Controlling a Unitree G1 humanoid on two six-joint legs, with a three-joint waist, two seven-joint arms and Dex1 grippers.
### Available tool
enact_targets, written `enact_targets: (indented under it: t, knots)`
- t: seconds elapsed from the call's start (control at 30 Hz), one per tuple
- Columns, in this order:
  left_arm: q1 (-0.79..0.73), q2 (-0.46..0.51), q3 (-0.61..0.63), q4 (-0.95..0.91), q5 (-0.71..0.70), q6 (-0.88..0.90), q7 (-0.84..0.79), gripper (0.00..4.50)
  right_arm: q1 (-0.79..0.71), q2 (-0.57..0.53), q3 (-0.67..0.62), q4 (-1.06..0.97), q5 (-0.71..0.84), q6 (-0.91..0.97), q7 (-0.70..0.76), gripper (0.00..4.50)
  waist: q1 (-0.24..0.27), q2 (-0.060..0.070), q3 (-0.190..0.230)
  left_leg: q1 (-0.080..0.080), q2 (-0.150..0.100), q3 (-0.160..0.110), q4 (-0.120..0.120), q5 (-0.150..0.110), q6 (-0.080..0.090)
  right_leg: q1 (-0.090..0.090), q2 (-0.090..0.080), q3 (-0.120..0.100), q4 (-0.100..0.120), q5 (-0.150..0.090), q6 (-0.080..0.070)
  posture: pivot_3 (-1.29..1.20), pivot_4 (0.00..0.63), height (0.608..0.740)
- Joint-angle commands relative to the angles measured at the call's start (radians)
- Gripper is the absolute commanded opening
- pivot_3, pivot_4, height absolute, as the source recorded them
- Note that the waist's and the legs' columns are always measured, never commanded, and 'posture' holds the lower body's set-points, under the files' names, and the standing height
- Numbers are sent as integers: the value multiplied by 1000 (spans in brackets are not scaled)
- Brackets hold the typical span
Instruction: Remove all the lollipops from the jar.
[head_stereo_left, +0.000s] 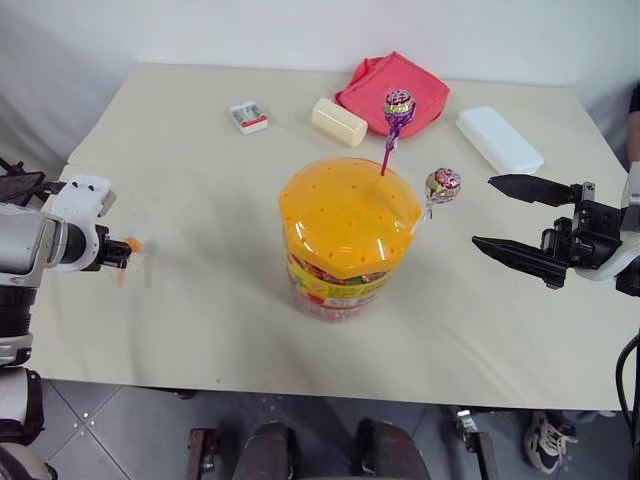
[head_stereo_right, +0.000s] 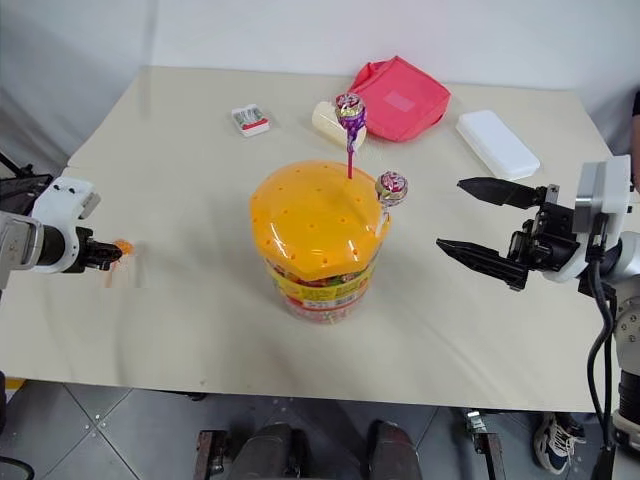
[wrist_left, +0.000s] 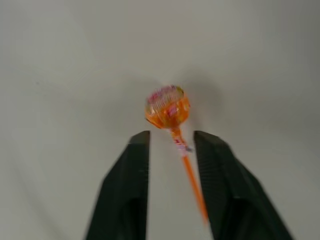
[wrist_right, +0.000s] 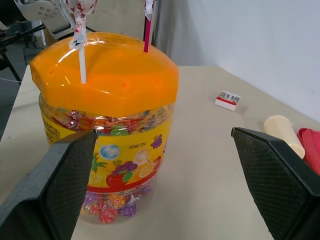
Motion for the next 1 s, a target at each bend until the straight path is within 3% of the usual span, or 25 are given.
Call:
enact_targets:
  t: [0.03, 0.23, 0.5, 0.6, 0.73, 0.87, 1.0]
  knots:
    - [-42, 53, -4, -65, -11, 16, -30, 2678, 6, -12, -34, -24, 10, -14, 8, 4500, 0, 0, 0, 0, 0, 0, 0, 0, 0, 0, 0, 0, 1, 0, 0, 0, 150, 740]
    - [-100, 89, -10, -136, -55, 15, -98, 4436, 25, -37, -66, -29, 13, -7, 7, 4500, 1, 0, 0, 0, 0, 3, 0, 0, 0, -5, 0, 6, 5, 0, 0, 0, 150, 740]
    - [-174, -36, 141, -101, -121, -215, -166, 4477, 66, -89, -93, -126, 29, 64, -62, 4500, -1, 0, 0, -4, -1, 8, 0, 0, 0, -12, 0, 10, 8, 0, 0, 0, 150, 740]
    - [-147, -128, 263, -129, -197, -374, -214, 4477, 86, -108, -107, -206, 56, 154, -150, 4500, -1, 0, 0, -4, 0, 9, 1, 0, 0, -13, 0, 10, 10, 0, 0, 0, 150, 740]
    - [-45, -208, 371, -139, -319, -613, -413, 4477, 121, -132, -86, -323, 62, 246, -243, 4500, -2, -2, -1, -4, 0, 9, 2, 0, 0, -14, -1, 10, 11, 0, 0, 0, 150, 740]
    - [15, -243, 386, -93, -389, -825, -654, 4477, 75, -74, -65, -397, 152, 285, -350, 4500, -2, -2, -1, -4, 0, 10, 2, 0, 0, -14, -1, 9, 11, 0, 0, 0, 150, 740]
    - [58, -237, 374, -53, -440, -911, -841, 4477, 20, -33, -32, -438, 241, 314, -422, 4500, -4, -2, -1, -4, 0, 10, 3, 0, 0, -14, -1, 10, 11, 0, -1, 0, 150, 740]
